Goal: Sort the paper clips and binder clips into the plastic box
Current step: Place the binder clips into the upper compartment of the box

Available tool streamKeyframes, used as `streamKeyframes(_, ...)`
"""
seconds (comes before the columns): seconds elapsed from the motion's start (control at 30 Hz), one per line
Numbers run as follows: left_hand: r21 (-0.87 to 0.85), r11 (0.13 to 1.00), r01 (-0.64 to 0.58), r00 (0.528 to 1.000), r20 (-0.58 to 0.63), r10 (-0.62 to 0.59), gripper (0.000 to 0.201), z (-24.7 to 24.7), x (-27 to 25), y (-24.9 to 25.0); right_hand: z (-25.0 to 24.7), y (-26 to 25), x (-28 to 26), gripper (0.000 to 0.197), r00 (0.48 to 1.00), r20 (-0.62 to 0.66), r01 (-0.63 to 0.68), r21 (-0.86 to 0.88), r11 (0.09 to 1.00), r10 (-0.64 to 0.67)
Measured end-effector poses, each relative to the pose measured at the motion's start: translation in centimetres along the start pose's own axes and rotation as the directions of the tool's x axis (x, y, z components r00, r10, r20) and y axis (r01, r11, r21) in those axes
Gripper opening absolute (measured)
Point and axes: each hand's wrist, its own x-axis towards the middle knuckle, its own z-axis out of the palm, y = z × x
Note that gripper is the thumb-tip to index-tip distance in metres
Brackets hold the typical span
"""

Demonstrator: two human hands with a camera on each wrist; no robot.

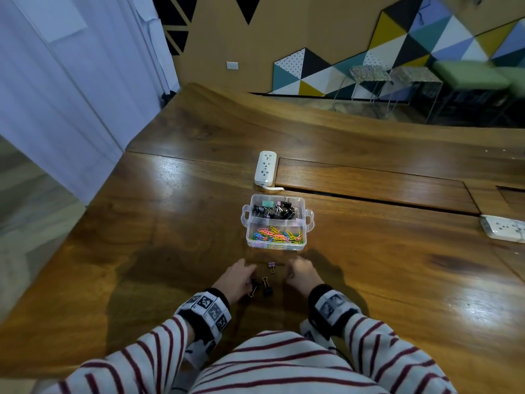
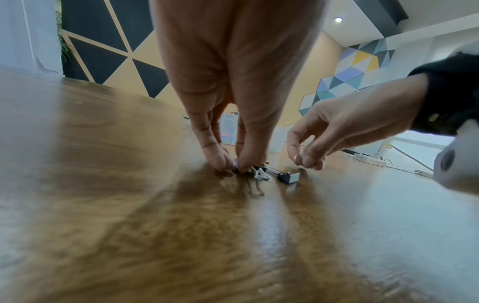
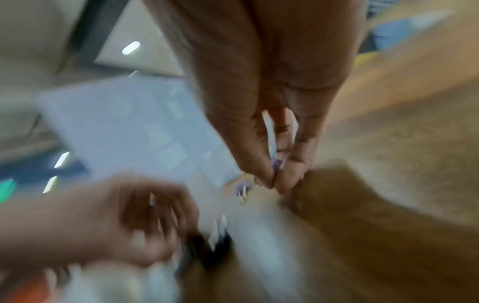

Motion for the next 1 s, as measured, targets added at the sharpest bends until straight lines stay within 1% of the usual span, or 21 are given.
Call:
streamKeyframes(0.03, -0.014, 1.000, 0.009, 1.000, 0.002, -0.009, 0.038, -0.1, 0.0, -0.1, -1.0, 0.3, 0.3, 0.012, 0.999, 0.031, -0.047, 0.142, 0.989, 0.043)
streamKeyframes(0.07, -0.031, 0.999, 0.020, 1.000, 0.005, -0.020, 0.036, -0.1, -0.1, -0.3, -2.2, 0.5, 0.6, 0.016, 0.995, 0.064, -0.089, 0.318, 0.944, 0.072)
streamKeyframes(0.1, -0.047, 0.998, 0.030, 1.000, 0.006, -0.030, 0.032, -0.2, -0.1, -0.5, -3.6, 0.6, 1.0, 0.019, 0.992, 0.093, -0.125, 0.491, 0.862, 0.091)
streamKeyframes(0.13, -0.063, 0.997, 0.038, 0.999, 0.007, -0.038, 0.029, -0.2, -0.1, -0.7, -5.1, 0.3, 1.4, 0.019, 0.989, 0.098, -0.145, 0.646, 0.749, 0.107)
streamKeyframes(0.17, -0.075, 0.996, 0.045, 0.999, 0.009, -0.044, 0.027, -0.2, -0.1, -0.9, -6.5, -0.1, 1.8, 0.017, 0.988, 0.074, -0.147, 0.740, 0.656, 0.138)
streamKeyframes(0.2, -0.084, 0.995, 0.049, 0.999, 0.009, -0.048, 0.026, -0.3, -0.2, -1.1, -7.9, -0.5, 2.6, 0.017, 0.985, 0.016, -0.119, 0.788, 0.604, 0.173)
streamKeyframes(0.23, -0.090, 0.995, 0.054, 0.999, 0.005, -0.054, 0.026, -0.4, -0.2, -1.2, -9.0, -0.9, 3.7, 0.017, 0.978, -0.056, -0.082, 0.783, 0.616, 0.201)
streamKeyframes(0.3, -0.107, 0.992, 0.070, 0.997, -0.006, -0.072, 0.026, -0.7, -0.3, -1.5, -10.7, -1.9, 5.7, 0.013, 0.965, -0.147, -0.049, 0.711, 0.702, 0.217)
streamKeyframes(0.37, -0.132, 0.987, 0.089, 0.996, -0.014, -0.092, 0.027, -1.1, -0.4, -1.8, -11.4, -2.6, 7.7, 0.012, 0.967, -0.160, -0.070, 0.586, 0.807, 0.200)
streamKeyframes(0.43, -0.161, 0.982, 0.100, 0.994, -0.027, -0.106, 0.026, -1.5, -0.6, -2.2, -11.1, -3.0, 8.3, 0.019, 0.978, -0.139, -0.099, 0.340, 0.935, 0.154)
streamKeyframes(0.5, -0.197, 0.975, 0.106, 0.991, -0.060, -0.120, 0.025, -1.8, -0.9, -2.8, -10.0, -3.5, 7.4, 0.027, 0.968, -0.244, -0.022, 0.118, 0.993, 0.050)
streamKeyframes(0.53, -0.219, 0.969, 0.111, 0.988, -0.078, -0.131, 0.024, -1.8, -1.0, -3.1, -8.9, -3.7, 6.5, 0.027, 0.956, -0.290, 0.068, 0.067, 0.995, -0.046)
streamKeyframes(0.57, -0.239, 0.964, 0.119, 0.985, -0.094, -0.144, 0.021, -1.9, -1.1, -3.4, -7.8, -3.8, 5.5, 0.026, 0.949, -0.279, 0.163, 0.045, 0.986, -0.144)
streamKeyframes(0.6, -0.256, 0.959, 0.121, 0.982, -0.112, -0.154, 0.019, -2.0, -1.3, -3.7, -6.4, -3.7, 4.5, 0.026, 0.948, -0.203, 0.255, 0.017, 0.967, -0.247)
streamKeyframes(0.67, -0.282, 0.952, 0.119, 0.974, -0.151, -0.166, 0.017, -2.4, -1.5, -3.9, -3.6, -3.3, 2.7, 0.030, 0.924, 0.084, 0.382, -0.150, 0.912, -0.373)
streamKeyframes(0.7, -0.297, 0.948, 0.116, 0.971, -0.166, -0.170, 0.017, -2.9, -1.5, -3.8, -2.4, -3.1, 2.0, 0.034, 0.910, 0.185, 0.410, -0.275, 0.870, -0.371)
streamKeyframes(0.77, -0.333, 0.938, 0.093, 0.966, -0.197, -0.166, 0.016, -4.3, -1.3, -3.5, -0.5, -2.7, 1.1, 0.048, 0.909, 0.224, 0.416, -0.411, 0.811, -0.353)
streamKeyframes(0.83, -0.374, 0.926, 0.053, 0.962, -0.229, -0.147, 0.014, -5.9, -0.5, -2.9, 0.5, -2.6, 0.6, 0.065, 0.912, 0.270, 0.401, -0.426, 0.811, -0.309)
streamKeyframes(0.87, -0.390, 0.920, 0.032, 0.961, -0.242, -0.136, 0.015, -6.8, 0.1, -2.6, 0.8, -2.5, 0.4, 0.068, 0.910, 0.296, 0.397, -0.421, 0.816, -0.290)
streamKeyframes(0.93, -0.397, 0.918, 0.001, 0.957, -0.266, -0.116, 0.016, -8.4, 1.9, -1.7, 1.2, -2.5, 0.0, 0.064, 0.910, 0.294, 0.400, -0.424, 0.813, -0.294)
streamKeyframes(1.0, -0.385, 0.923, -0.010, 0.956, -0.274, -0.104, 0.016, -9.8, 4.2, -0.8, 1.7, -2.2, -0.5, 0.053, 0.904, 0.246, 0.425, -0.424, 0.800, -0.349)
